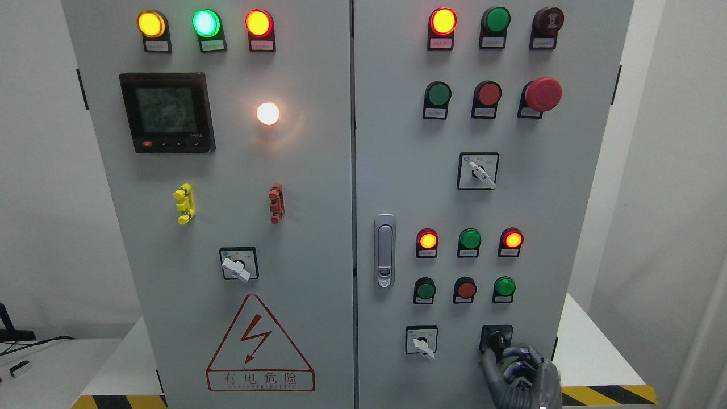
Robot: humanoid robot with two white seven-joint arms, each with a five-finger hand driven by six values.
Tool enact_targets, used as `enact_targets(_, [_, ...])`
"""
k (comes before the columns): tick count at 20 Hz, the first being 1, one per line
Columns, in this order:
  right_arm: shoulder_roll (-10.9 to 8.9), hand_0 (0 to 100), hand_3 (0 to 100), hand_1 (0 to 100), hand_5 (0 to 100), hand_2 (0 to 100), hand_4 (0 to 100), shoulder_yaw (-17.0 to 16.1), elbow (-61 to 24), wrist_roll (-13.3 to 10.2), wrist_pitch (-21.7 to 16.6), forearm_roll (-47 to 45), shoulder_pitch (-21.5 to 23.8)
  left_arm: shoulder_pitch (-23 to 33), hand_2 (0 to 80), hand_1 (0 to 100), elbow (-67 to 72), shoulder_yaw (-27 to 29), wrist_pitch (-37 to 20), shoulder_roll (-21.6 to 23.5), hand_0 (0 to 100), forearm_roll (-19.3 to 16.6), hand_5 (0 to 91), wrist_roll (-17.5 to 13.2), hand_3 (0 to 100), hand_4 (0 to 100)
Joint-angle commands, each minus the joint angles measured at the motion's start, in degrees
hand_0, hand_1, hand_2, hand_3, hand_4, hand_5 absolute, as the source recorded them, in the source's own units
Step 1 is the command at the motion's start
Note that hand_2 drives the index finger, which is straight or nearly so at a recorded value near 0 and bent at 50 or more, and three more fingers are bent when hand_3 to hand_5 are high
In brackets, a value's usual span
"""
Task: Trip black knob to open circuit
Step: 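Rotate the black knob with the right hand to switch it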
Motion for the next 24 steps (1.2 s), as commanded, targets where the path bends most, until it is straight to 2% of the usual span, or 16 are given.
enact_targets(1, [0.00,38,92,82,98,61,89,0.3,0.0,0.0,0.0,-0.6,-0.2,0.0,0.0,39,0.1,0.0,0.0,-0.1,12,-1.8,0.0,0.0,0,0])
enact_targets(24, [0.00,37,92,82,98,62,89,0.8,-0.2,0.2,0.0,-2.2,-0.7,0.0,0.0,39,0.0,0.0,0.0,0.0,12,-1.8,0.0,0.0,0,0])
